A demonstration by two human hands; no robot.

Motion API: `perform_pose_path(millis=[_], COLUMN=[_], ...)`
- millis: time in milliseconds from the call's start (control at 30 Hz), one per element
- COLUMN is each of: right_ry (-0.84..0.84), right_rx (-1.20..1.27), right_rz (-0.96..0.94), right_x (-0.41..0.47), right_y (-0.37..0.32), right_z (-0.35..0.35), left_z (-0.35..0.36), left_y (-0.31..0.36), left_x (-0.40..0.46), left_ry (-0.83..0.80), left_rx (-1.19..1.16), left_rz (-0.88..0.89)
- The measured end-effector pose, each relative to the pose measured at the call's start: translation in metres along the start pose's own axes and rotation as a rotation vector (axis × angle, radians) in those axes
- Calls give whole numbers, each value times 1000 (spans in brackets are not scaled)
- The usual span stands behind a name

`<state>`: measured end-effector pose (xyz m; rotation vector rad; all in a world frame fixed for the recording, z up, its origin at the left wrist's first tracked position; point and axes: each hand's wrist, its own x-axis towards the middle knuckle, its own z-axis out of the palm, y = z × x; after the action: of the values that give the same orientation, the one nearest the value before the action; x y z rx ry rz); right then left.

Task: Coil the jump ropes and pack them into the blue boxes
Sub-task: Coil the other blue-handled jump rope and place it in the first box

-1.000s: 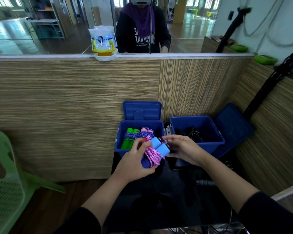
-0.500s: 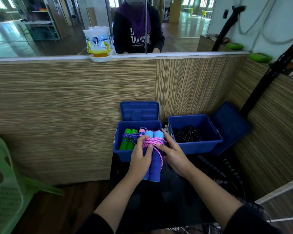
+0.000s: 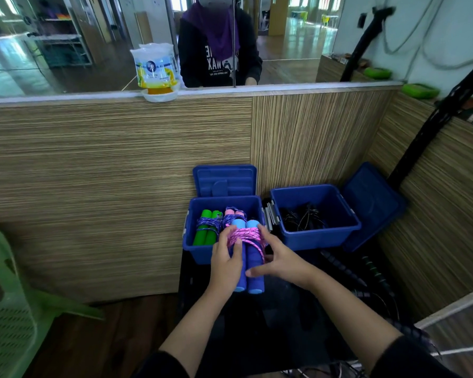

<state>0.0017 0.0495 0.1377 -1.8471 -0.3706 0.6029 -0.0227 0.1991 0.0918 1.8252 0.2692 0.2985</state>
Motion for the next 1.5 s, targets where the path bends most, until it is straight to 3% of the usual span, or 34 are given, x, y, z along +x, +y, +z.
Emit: perform_pose_path(millis=[167, 267, 400, 600, 967, 1067, 1367, 1500], right_ry=[171, 193, 355, 557, 533, 534, 356, 359], right_rx=[524, 590, 638, 184, -215, -351, -591, -928], right_rz=[120, 127, 85, 74, 77, 58, 26, -23], right_x=[12, 17, 29, 67, 143, 151, 178, 183], right_y=[10, 8, 2, 6, 16, 19, 50, 61], right_z=[18, 22, 17, -10, -42, -40, -16, -15], left_z=[-6, -11, -9, 1, 27, 25, 18, 18], left_y=[-6, -10, -12, -14, -71, -84, -93, -96], left_x=[0, 7, 28, 75, 164, 166, 165, 162], left_ry=[23, -31, -111, -227, -396, -412, -356, -324], left_rx=[-61, -41, -24, 150, 836, 1016, 1014, 992], left_rz=[-45, -61, -63, -73, 222, 201, 122, 117])
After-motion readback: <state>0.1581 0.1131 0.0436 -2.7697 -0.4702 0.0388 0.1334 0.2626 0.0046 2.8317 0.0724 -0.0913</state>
